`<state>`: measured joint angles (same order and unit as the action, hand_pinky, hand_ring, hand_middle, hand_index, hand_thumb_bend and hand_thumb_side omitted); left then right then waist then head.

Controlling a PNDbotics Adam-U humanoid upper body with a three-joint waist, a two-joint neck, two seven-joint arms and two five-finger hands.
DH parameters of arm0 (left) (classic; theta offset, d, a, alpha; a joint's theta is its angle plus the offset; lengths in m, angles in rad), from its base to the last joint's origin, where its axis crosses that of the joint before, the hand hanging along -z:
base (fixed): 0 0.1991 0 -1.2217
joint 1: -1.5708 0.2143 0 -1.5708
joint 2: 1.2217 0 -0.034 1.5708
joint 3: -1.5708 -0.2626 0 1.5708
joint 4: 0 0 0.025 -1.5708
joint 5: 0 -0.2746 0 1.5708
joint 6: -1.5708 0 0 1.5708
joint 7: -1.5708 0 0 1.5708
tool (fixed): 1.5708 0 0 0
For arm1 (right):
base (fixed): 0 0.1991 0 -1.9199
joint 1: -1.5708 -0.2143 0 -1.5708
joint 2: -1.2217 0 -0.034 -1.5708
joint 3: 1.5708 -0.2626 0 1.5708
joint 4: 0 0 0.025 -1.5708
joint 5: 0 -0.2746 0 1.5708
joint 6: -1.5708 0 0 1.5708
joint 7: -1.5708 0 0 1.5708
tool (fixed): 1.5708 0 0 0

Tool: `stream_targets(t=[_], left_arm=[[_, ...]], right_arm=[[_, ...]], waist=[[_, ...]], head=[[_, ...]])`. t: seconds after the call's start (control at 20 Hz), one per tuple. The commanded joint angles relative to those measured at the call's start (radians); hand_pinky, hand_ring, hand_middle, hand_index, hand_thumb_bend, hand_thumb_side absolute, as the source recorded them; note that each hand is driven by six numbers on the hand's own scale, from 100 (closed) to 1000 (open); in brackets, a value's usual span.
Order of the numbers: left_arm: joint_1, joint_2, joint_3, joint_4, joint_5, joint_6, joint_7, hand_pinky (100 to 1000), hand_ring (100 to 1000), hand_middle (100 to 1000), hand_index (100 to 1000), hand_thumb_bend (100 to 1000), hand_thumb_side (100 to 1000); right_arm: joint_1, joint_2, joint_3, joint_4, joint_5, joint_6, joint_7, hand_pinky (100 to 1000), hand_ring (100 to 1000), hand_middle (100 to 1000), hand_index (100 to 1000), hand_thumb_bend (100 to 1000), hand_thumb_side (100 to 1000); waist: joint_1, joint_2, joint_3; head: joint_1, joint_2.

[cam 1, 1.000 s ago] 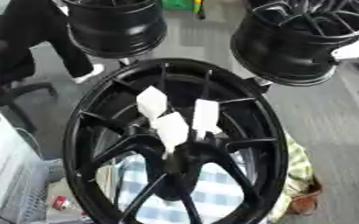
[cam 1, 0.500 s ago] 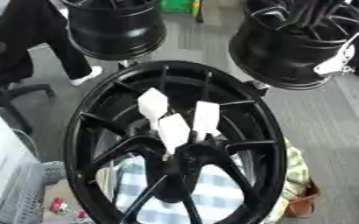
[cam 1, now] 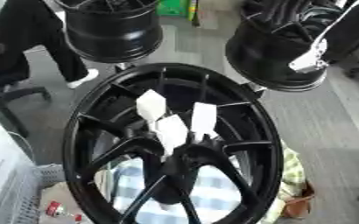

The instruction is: Pull the pin out of the wheel hub.

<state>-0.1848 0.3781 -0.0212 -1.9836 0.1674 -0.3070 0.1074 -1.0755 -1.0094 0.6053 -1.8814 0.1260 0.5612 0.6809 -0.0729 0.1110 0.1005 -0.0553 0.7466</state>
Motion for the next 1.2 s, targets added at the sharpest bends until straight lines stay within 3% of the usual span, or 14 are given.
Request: stream_targets(t=[0.05, 0.6, 1.2], left_arm=[[-0.003, 0.026, 0.004, -0.016, 0.004, 0.000, -0.001, 781, 793, 712, 854, 130, 669], [0.011, 0.024, 0.005, -0.016, 0.005, 0.007, 0.000, 780, 794, 713, 854, 132, 670], [0.010, 0.011, -0.001, -0.016, 0.010, 0.014, -0.007, 780, 795, 713, 854, 129, 677]], right_arm=[[-0.049, 0.026, 0.026, 0.037, -0.024, 0.155, 0.106, 796, 726, 668, 772, 583, 291], [-0.157, 0.159, 0.141, 0.101, -0.072, 0.337, 0.083, 786, 734, 683, 785, 604, 290], [-0.123, 0.257, 0.194, 0.200, -0.065, 0.346, 0.080, 783, 743, 698, 788, 609, 271]], waist=[[0.003, -0.016, -0.003], [0.000, -0.034, -0.012], [0.002, -0.028, -0.003]], head=[[0.001, 0.004], [0.013, 0.023], [0.013, 0.023]])
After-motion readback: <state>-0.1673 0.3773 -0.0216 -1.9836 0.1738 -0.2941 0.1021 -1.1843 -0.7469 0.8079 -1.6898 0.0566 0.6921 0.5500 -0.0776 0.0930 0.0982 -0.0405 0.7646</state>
